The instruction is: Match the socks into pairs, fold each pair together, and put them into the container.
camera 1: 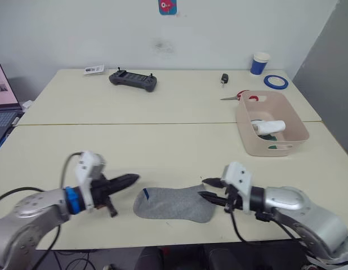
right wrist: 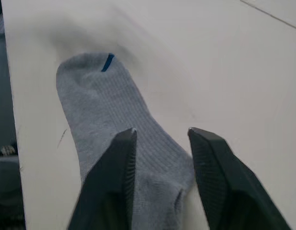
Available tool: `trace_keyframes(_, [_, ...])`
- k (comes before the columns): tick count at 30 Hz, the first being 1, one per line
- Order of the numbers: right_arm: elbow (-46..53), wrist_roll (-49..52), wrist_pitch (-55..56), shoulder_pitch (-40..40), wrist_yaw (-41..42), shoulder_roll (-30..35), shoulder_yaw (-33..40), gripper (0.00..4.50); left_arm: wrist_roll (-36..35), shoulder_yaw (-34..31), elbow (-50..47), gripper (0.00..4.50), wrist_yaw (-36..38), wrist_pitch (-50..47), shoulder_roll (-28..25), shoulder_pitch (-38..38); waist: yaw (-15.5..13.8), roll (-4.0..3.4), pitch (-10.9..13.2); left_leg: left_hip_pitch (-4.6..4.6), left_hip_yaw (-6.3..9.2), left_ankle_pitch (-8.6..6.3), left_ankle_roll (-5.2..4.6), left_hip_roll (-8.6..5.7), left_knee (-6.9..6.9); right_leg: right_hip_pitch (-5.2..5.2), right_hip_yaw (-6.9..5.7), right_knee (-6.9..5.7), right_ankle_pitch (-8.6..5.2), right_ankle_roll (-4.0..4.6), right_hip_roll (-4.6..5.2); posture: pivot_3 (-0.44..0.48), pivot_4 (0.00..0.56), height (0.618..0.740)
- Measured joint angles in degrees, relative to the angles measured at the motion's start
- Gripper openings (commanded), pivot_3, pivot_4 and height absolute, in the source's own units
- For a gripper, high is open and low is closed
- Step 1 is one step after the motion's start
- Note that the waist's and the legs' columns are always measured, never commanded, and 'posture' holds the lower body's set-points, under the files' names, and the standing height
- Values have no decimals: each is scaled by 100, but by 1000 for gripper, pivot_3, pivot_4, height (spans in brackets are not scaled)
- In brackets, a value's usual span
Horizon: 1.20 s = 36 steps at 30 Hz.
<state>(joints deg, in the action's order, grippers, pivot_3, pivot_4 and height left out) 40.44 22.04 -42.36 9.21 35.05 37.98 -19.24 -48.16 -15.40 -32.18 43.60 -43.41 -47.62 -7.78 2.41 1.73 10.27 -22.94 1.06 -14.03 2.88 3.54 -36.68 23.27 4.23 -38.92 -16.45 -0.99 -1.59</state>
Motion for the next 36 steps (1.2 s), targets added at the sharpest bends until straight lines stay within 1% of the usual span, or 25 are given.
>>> trace_keyframes(2, [-276, -356, 248, 92, 13, -82, -397, 80, 204, 338, 8, 0, 163, 20, -73, -8, 22, 1, 0, 0, 11, 0, -1, 7, 4, 4, -4, -4, -3, 6, -12, 0, 150, 740])
trace_keyframes(4, [-494, -580, 426, 149, 83, -137, -615, 30, 423, 532, 77, 0, 313, 72, -171, -4, 21, 0, 1, 2, 26, 0, -1, 12, 9, 4, -9, -9, -9, 16, -20, 0, 150, 740])
trace_keyframes(6, [-718, -776, 551, 252, 138, -233, -804, 30, 717, 877, 284, 0, 442, 162, -242, 118, 21, -1, 0, 6, 33, 1, -2, 13, 18, 3, -11, -13, -11, 22, -25, 0, 150, 740])
trace_keyframes(9, [-1026, -1011, 643, 289, 216, -344, -1058, 30, 1219, 1493, 833, 0, 370, 169, -77, 433, 19, -2, 1, 8, 32, 1, -2, 12, 23, 3, -16, -16, -11, 23, -25, 0, 150, 740])
trace_keyframes(12, [-1128, -1070, 613, 256, 267, -287, -1059, 30, 1464, 1773, 1068, 0, 349, 232, -24, 740, -23, -3, -4, 8, 26, 1, -2, 8, 22, -1, -17, -13, -10, 20, -22, 0, 150, 740])
trace_keyframes(15, [-1110, -1184, 790, 139, 404, 11, -951, 30, 1583, 1883, 1196, 0, 350, 290, -5, 825, -57, -5, -14, 17, 24, 1, -2, 6, 20, -9, -15, -12, -8, 17, -18, 0, 150, 740])
trace_keyframes(20, [-1050, -1240, 1192, -204, 618, 472, -581, 30, 1728, 1817, 1093, 0, 400, 546, -54, 518, -57, -15, -50, 30, 21, 1, -2, 8, 20, -18, -13, -15, -8, 17, -17, 0, 150, 740])
trace_keyframes(24, [-953, -914, 1230, -263, 870, 469, -59, 30, 1921, 1690, 1046, 0, 664, 984, -264, 351, -13, -17, -48, 28, 21, 1, -3, 11, 22, -10, -11, -20, -6, 17, -23, 0, 150, 740])
trace_keyframes(27, [-767, -660, 1084, 132, 978, 318, 139, 30, 1788, 1547, 1070, 0, 857, 922, -264, 538, -12, -13, -38, 18, 30, 2, -3, 14, 21, -4, -20, -23, -5, 18, -28, 0, 150, 740])
trace_keyframes(29, [-785, -684, 1024, 458, 985, 104, 80, 30, 1631, 1433, 1038, 0, 995, 846, -265, 859, -26, -10, -36, 17, 31, 1, -3, 14, 21, -5, -23, -21, -5, 18, -28, 0, 150, 740])
trace_keyframes(31, [-923, -855, 1053, 756, 980, -146, -239, 30, 1656, 1430, 1020, 0, 1083, 876, -265, 1062, -42, -12, -37, 17, 26, 1, -3, 12, 21, -5, -18, -16, -5, 18, -27, 0, 150, 740])
trace_keyframes(33, [-1253, -1196, 1100, 944, 966, -361, -674, 30, 1838, 1638, 1114, 0, 1110, 922, -259, 1127, -48, -12, -36, 10, 24, 1, -4, 11, 21, -1, -13, -11, -6, 18, -28, 0, 150, 740])
trace_keyframes(36, [-1822, -1591, 1172, 1050, 898, -649, -1066, 30, 2174, 2015, 1415, 0, 1195, 1060, -198, 1157, -55, -12, -36, 5, 24, 1, -4, 11, 21, 4, -14, -11, -10, 23, -28, 0, 150, 740])
